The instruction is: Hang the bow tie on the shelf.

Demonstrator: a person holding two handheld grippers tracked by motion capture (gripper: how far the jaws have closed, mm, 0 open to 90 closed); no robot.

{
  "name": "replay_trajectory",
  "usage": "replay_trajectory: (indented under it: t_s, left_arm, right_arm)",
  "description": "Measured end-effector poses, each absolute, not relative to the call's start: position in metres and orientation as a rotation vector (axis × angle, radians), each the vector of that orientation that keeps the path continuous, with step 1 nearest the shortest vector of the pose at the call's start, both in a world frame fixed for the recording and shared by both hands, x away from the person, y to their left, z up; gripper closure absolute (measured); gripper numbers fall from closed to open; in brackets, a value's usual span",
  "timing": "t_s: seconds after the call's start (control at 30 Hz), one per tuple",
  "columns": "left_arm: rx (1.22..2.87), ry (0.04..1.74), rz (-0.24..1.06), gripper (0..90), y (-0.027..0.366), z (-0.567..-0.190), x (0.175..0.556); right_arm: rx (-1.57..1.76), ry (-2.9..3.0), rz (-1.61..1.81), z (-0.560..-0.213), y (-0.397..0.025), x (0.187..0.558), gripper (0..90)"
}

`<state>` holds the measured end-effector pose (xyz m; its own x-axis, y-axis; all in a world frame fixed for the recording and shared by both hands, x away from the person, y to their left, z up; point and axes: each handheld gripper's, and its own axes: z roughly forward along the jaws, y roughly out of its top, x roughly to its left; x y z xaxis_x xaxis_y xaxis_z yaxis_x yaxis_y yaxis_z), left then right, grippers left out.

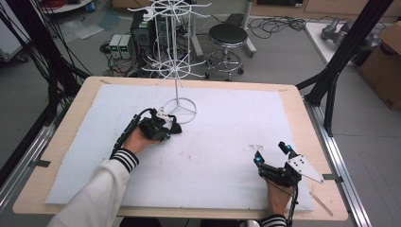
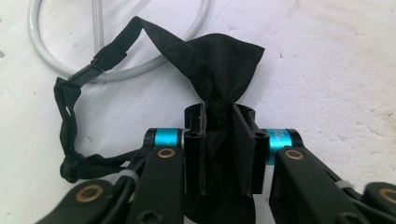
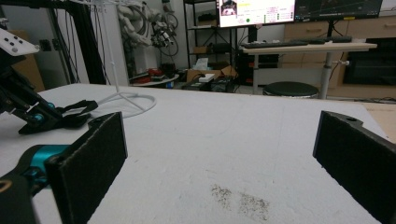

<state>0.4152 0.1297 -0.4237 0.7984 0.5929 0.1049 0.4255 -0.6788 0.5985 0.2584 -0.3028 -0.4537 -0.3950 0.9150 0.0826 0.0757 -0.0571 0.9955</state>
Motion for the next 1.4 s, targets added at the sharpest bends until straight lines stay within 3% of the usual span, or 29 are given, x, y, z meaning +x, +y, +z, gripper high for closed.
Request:
replay_trajectory:
  t_s: [0.73,1.03,1.4]
  left_arm:
    - [2.296,0.765,0.403,76.9,0.147,-0.418,0.401]
    - [2.191,0.725,0.459,77.1,0.153,-0.4,0.391]
    - [2.144,0.731,0.433,77.0,0.163,-0.388,0.383]
  right_arm:
    - [1.088,1.522,1.529,-0.454,-0.303,0.258,1.9]
    - [1.088,1.522,1.531,-0.454,-0.303,0.258,1.9]
    - [1.086,1.521,1.53,-0.454,-0.302,0.258,1.9]
